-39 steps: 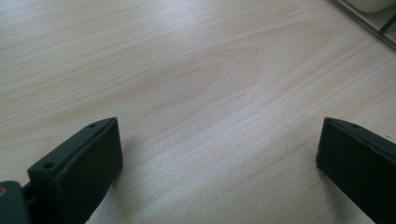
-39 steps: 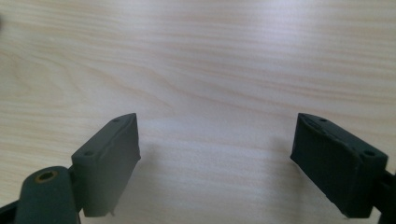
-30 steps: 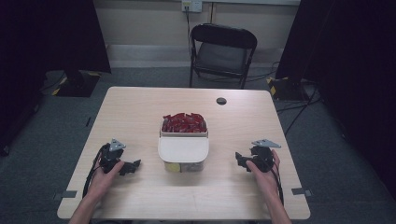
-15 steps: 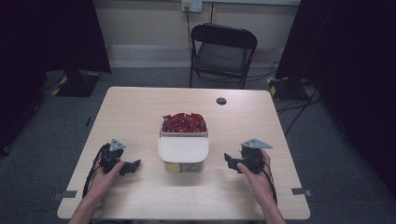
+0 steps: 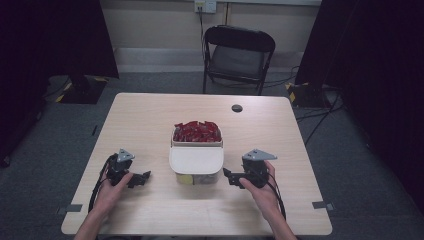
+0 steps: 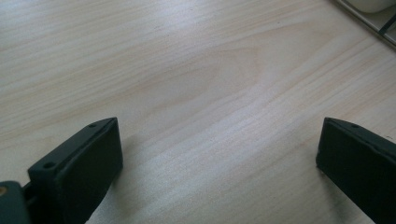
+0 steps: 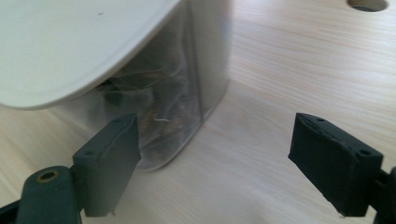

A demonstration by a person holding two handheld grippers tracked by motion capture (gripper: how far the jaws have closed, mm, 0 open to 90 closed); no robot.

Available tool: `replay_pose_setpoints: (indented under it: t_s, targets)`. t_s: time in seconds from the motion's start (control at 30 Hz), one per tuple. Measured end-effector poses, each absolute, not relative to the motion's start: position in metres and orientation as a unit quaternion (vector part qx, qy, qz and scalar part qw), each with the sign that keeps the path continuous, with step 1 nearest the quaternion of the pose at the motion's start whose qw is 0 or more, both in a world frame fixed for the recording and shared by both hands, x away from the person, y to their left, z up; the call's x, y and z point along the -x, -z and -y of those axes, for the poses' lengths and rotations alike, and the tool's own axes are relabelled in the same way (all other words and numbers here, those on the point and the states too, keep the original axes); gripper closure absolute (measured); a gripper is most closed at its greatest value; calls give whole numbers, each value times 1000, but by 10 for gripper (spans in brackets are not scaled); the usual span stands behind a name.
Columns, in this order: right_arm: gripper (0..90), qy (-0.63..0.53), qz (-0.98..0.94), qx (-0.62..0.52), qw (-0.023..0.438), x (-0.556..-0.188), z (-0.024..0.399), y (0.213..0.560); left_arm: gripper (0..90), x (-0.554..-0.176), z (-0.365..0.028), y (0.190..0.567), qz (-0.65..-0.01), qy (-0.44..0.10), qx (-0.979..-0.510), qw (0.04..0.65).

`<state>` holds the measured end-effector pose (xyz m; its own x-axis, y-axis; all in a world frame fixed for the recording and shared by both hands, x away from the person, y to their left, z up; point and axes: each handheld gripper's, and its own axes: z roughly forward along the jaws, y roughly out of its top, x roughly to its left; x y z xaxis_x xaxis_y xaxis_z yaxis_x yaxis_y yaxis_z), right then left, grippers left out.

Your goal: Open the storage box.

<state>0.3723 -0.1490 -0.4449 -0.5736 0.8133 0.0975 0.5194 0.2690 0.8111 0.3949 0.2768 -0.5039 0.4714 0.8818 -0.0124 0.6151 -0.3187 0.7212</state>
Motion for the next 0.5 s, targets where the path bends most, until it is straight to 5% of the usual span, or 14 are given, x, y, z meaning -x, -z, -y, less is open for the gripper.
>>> replay_pose_setpoints:
  t_s: [0.5]
  targets:
    - [158, -440, -791, -397, 154, -363, 133, 442, 1, -395, -277, 504, -477, -198, -786, 339]
